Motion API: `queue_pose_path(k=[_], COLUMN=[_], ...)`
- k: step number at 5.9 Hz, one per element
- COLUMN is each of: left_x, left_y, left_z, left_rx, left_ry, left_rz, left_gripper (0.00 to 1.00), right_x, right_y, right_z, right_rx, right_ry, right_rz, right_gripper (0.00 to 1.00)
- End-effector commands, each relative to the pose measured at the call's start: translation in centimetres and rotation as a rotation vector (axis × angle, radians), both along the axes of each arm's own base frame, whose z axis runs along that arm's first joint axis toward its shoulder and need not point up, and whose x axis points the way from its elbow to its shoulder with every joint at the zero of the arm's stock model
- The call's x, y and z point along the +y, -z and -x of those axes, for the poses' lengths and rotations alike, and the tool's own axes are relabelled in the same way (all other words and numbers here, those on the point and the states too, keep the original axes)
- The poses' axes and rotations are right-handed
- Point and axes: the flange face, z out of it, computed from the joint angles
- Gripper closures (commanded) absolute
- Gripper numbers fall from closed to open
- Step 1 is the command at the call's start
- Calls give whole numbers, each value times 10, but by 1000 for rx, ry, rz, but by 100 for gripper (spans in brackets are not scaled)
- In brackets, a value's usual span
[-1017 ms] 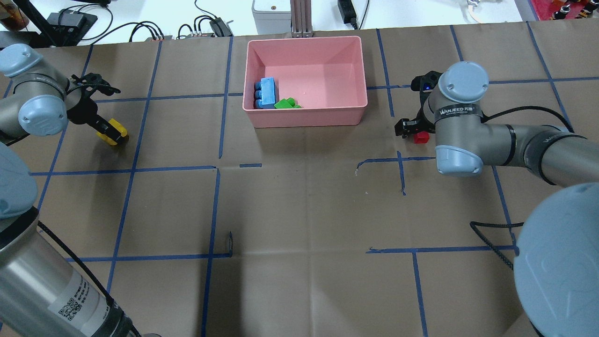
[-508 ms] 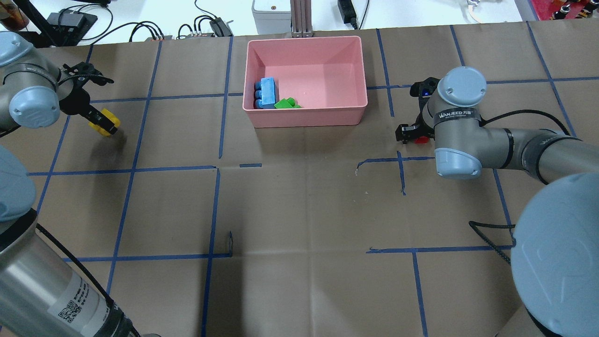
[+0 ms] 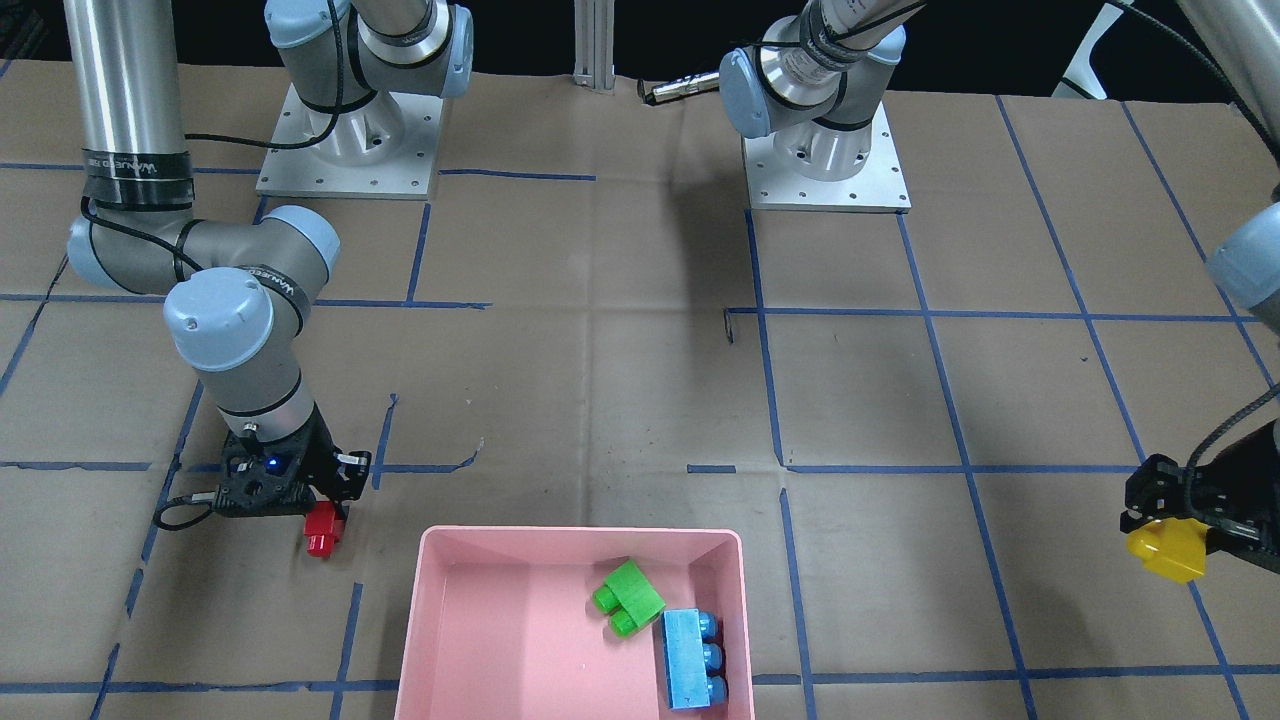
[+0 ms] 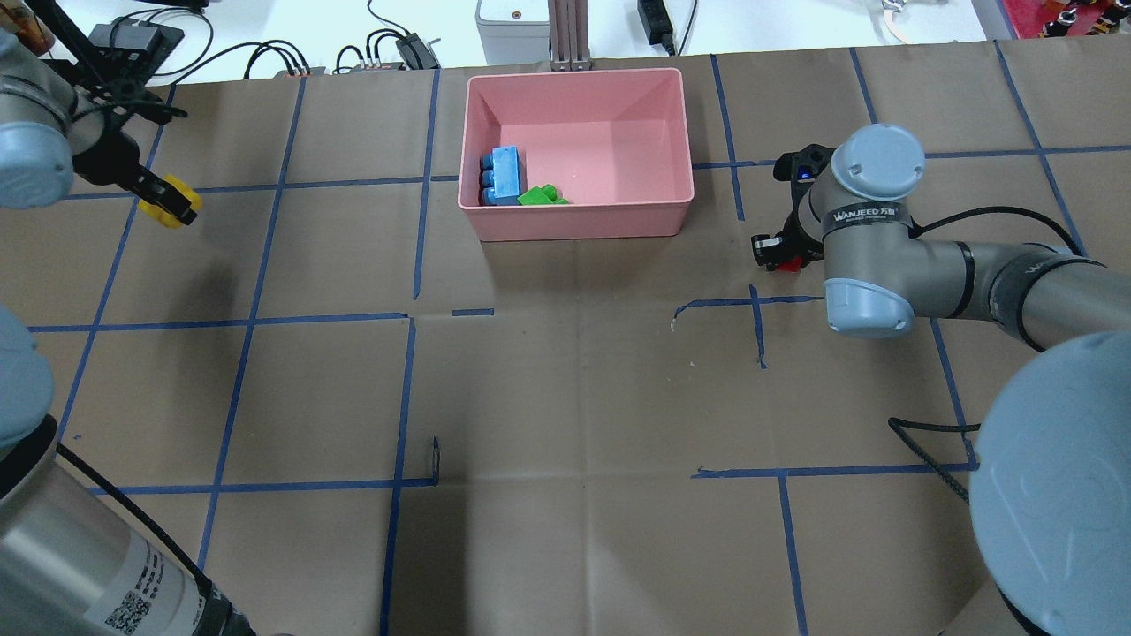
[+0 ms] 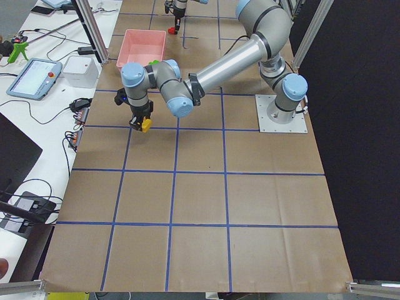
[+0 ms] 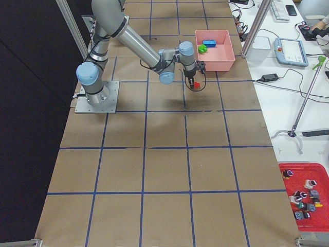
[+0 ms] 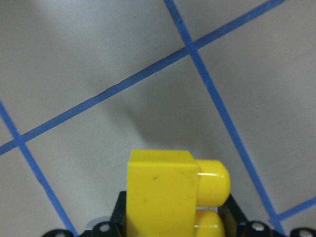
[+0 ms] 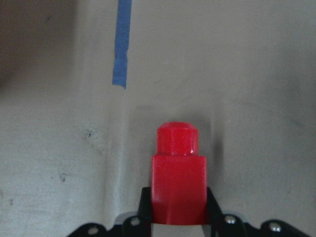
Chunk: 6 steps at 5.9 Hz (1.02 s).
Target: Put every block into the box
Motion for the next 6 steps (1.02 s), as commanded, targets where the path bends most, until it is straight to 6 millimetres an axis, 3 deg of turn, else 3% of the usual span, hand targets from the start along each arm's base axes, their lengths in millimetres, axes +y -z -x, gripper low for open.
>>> queue_pose_path(k=[1,3,4,5,6], left_x=[-26,-48,-54,-62,-74], left_y=[-52,-48,-45,-34,-10], left_z=[69,182,254,312,355], left_rx=[24,51,59,89,95], left_ry=[-205,-444,-537,-627,-691], left_rz=[-41,-60,-60,-69,-67], left_gripper=[69,69,69,69,69], right_x=[-9,-27,-43,-51,-58], right_y=[-43,-131,-168,-190,-204], right_z=[1,5,17,27,25], right_rx=[13,63,132,135,114], right_ry=[-15,-154,-281,-313,-312], right_rz=[78,73,79,22,7], right_gripper=[94,94,94,94,95])
